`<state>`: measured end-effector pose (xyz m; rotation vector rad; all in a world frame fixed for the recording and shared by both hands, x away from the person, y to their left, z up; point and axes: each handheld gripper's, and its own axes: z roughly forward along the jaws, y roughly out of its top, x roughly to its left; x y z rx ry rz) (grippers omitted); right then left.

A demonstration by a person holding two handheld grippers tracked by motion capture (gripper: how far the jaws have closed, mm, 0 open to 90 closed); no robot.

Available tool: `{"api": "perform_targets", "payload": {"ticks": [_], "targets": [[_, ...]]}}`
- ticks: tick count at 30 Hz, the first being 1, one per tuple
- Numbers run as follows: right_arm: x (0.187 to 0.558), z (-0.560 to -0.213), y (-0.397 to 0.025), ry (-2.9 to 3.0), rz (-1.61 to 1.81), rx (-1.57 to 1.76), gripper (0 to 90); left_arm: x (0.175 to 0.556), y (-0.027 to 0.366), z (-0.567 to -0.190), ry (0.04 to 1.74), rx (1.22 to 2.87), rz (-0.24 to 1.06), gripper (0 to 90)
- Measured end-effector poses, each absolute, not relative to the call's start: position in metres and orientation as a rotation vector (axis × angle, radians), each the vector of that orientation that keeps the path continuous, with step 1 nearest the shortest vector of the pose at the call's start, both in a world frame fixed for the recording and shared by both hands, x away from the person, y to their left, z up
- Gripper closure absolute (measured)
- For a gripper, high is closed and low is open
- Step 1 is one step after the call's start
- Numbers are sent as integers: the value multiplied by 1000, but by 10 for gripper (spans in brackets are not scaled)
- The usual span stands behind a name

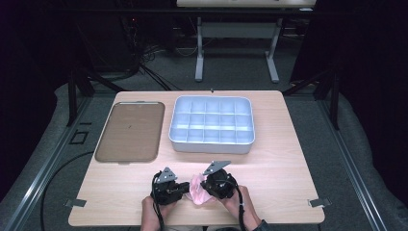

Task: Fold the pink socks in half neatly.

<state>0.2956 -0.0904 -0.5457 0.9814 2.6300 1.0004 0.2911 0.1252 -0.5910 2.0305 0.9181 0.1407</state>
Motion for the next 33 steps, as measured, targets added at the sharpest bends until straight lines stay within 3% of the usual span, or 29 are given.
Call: {"api": "perform_targets", "payload": {"ticks": [11, 33], "targets": [[299, -542, -96, 2631, 1125, 1007, 887, 291, 125, -591, 917, 2031, 154, 803], [301, -560, -77, 2708, 1058, 962, 844, 290, 125, -590, 921, 2034, 163, 785]]}}
